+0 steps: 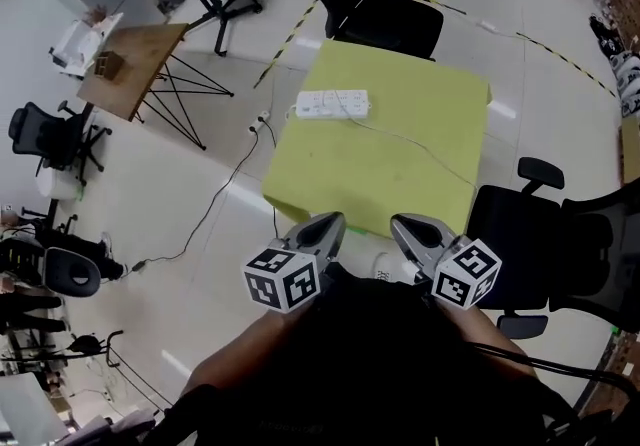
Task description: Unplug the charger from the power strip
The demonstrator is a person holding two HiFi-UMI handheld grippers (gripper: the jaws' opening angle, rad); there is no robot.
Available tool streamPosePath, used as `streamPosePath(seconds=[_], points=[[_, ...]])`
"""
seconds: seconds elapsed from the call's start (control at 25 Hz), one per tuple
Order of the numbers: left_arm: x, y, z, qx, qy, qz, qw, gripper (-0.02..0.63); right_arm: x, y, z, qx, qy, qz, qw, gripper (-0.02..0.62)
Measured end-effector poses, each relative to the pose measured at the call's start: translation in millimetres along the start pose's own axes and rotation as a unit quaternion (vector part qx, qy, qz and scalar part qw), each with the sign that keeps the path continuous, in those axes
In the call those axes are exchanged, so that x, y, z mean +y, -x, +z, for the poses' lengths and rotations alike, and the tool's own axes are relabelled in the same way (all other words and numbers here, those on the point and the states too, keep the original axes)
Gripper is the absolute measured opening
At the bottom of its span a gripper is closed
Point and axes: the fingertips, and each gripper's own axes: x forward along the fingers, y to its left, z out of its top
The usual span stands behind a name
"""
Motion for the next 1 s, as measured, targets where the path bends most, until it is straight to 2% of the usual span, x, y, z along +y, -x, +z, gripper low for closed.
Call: streamPosePath(seconds=[0.28,0.6,0.76,1.0], points=[[-8.8,-9.0,6.9,0.002,-0.016,0.022,0.9996,0.005,-23.3,6.0,15.5,-0.012,-0.014,0.01,1.0,0.003],[3.4,-4.6,5.0,-0.003,0.012,0.051,0.9986,0.005,-24.3,-11.9,4.0,0.017,-0.024,0.041,0.999,0.003],[2.7,-12.5,4.3,0.007,0.011,0.044,0.9989,0.005,-25.8,-14.2,4.4,0.022,-0.023,0.043,0.999,0.003],[10.7,-26.2,13.1,0.023,-0.005,0.023,0.9995,0.005,-45.5,-16.9,6.8,0.013,-0.035,0.008,0.999,0.003]])
